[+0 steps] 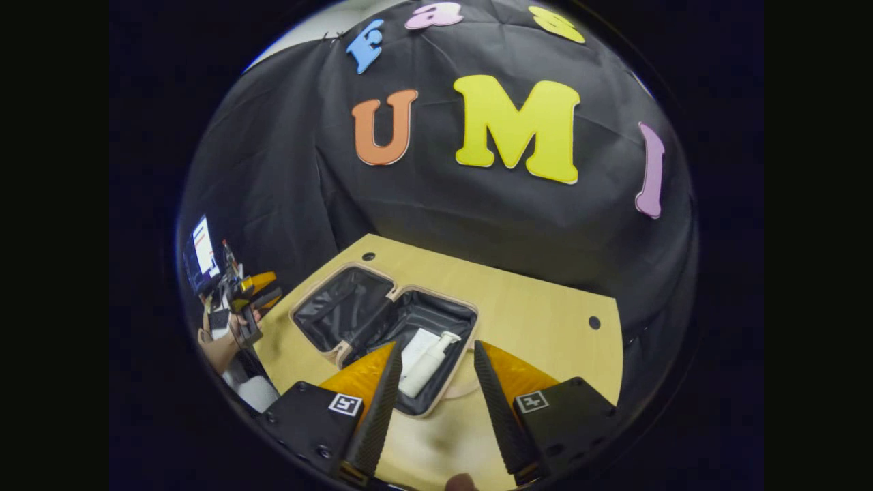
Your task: First open the suitcase, pack the skin care products into it, and then close the suitcase.
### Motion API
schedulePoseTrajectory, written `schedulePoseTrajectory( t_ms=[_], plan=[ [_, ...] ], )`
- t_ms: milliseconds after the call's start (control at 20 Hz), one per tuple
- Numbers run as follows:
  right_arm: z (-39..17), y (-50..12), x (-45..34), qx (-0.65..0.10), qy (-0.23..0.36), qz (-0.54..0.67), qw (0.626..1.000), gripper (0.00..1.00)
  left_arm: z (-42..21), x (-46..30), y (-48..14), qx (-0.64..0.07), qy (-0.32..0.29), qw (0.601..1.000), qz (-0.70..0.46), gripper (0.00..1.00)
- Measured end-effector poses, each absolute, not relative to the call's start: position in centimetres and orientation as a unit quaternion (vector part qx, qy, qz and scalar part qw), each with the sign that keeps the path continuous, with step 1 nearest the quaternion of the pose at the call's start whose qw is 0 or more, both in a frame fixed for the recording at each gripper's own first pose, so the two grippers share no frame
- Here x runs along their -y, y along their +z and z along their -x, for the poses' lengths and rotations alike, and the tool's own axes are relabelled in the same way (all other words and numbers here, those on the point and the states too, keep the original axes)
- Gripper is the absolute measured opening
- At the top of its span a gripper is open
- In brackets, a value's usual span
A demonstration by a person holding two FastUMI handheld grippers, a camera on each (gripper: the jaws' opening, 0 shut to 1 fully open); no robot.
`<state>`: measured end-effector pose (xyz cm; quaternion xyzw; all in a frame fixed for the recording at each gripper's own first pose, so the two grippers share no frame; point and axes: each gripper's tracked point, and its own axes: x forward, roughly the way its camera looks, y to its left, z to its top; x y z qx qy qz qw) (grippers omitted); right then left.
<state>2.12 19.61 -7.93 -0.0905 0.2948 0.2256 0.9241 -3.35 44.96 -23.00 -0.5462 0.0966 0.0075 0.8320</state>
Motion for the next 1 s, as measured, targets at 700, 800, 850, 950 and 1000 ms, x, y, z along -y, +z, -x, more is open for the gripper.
schedulePoseTrajectory(
  t_ms=[700,800,850,950,1000],
  plan=[
    [-0.8,-7.9,-20.0,-0.301,0.217,0.056,0.927,0.64,-3.7,-44.1,-30.4,-0.199,-0.004,0.789,0.581,0.78],
    [-0.6,-7.7,-19.7,-0.296,0.213,0.059,0.929,0.64,-4.5,-44.4,-31.2,-0.208,0.012,0.782,0.587,0.65],
    [-0.5,-7.6,-19.6,-0.294,0.211,0.056,0.931,0.64,-4.5,-44.8,-31.3,-0.208,0.023,0.784,0.584,0.58],
    [-0.2,-7.4,-19.1,-0.291,0.206,0.049,0.933,0.64,-5.5,-44.3,-31.5,-0.211,0.03,0.775,0.594,0.3],
    [-0.2,-7.2,-18.7,-0.288,0.202,0.045,0.935,0.64,-5.7,-44.1,-31.3,-0.216,0.032,0.772,0.597,0.39]
  ],
)
